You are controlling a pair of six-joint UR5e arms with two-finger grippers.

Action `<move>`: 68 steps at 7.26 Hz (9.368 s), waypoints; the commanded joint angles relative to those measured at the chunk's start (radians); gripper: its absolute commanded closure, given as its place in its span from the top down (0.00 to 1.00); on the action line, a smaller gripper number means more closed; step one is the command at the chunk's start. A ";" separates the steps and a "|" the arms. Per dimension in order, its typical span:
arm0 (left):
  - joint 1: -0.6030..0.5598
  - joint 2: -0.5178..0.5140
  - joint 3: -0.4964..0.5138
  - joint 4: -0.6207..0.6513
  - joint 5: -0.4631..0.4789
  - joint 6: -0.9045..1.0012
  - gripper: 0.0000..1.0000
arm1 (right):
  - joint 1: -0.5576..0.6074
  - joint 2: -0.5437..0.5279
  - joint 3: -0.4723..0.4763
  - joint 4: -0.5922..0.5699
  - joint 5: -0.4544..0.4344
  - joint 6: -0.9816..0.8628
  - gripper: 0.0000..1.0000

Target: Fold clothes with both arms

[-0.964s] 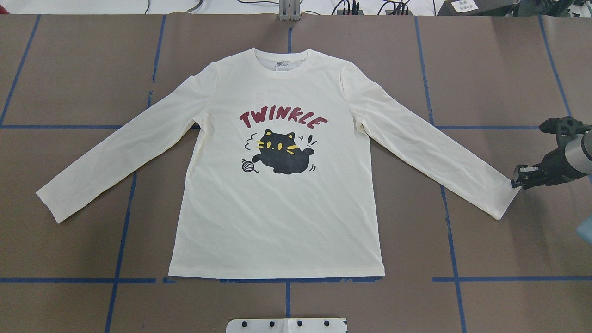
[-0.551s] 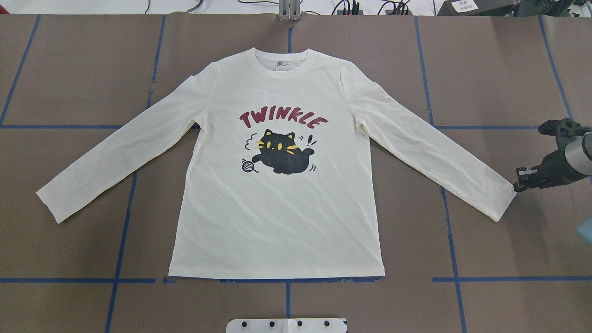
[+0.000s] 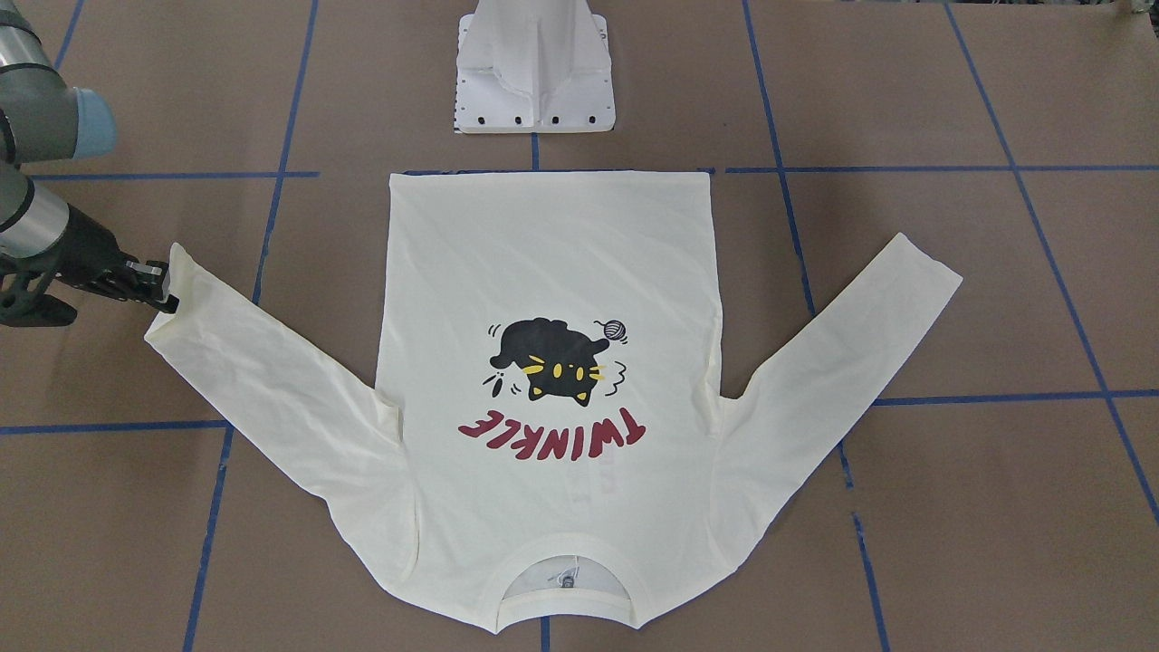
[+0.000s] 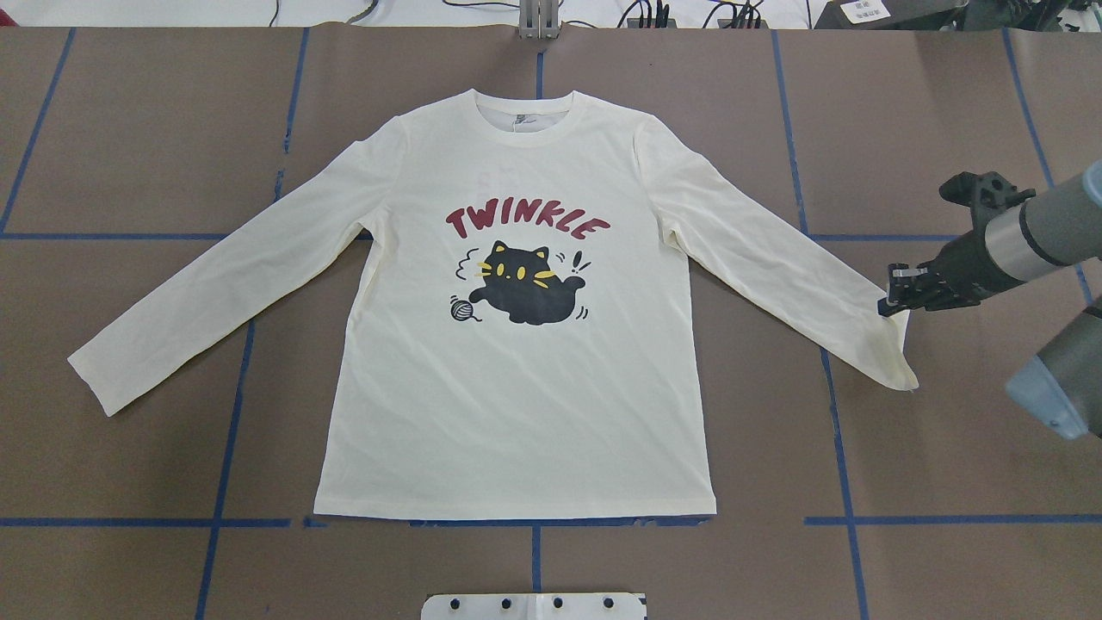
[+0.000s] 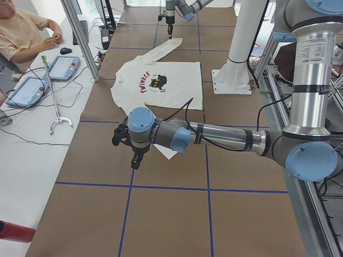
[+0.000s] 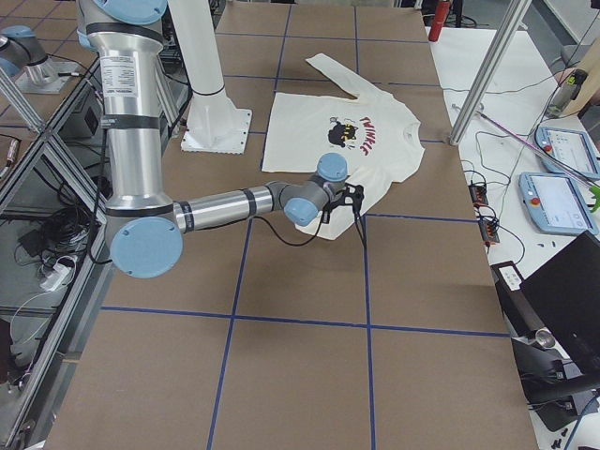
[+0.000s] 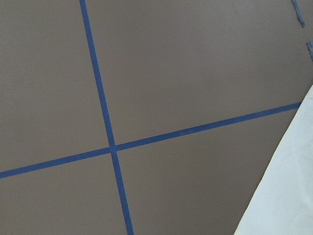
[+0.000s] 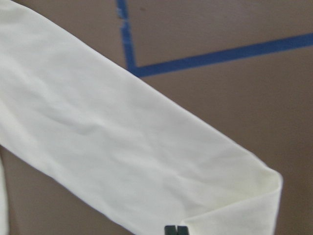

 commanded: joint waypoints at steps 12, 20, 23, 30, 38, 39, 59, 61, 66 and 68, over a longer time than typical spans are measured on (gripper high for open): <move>0.000 0.004 -0.007 -0.006 0.001 -0.014 1.00 | -0.419 1.183 -0.805 0.022 -0.618 0.418 0.00; 0.432 -0.016 0.149 -0.536 0.151 -0.825 0.87 | -0.318 0.801 -0.218 -0.165 -0.479 0.435 0.98; 0.459 0.027 0.180 -0.529 0.143 -0.826 0.68 | -0.200 0.566 -0.066 -0.157 -0.304 0.400 0.99; 0.515 0.068 0.192 -0.529 0.094 -0.815 0.52 | -0.201 0.557 -0.054 -0.156 -0.315 0.400 0.99; 0.545 0.071 0.182 -0.530 0.091 -0.812 0.00 | -0.200 0.537 -0.052 -0.154 -0.309 0.400 0.99; 0.545 0.071 0.137 -0.526 0.085 -0.813 0.00 | -0.200 0.534 -0.050 -0.154 -0.304 0.400 0.99; 0.913 -1.231 0.852 -0.773 0.570 -1.568 0.63 | 0.224 -0.086 0.242 -0.149 -0.003 -0.105 1.00; 0.908 -1.065 0.527 -0.542 0.483 -1.573 0.63 | 0.104 -0.077 0.273 -0.151 -0.040 0.081 0.98; 0.816 -0.552 0.001 -0.526 0.377 -1.565 0.61 | -0.764 -0.075 0.445 -0.276 -0.924 0.770 0.95; 0.816 -0.528 -0.001 -0.530 0.378 -1.565 0.61 | -0.862 -0.052 0.434 -0.326 -1.010 0.878 0.85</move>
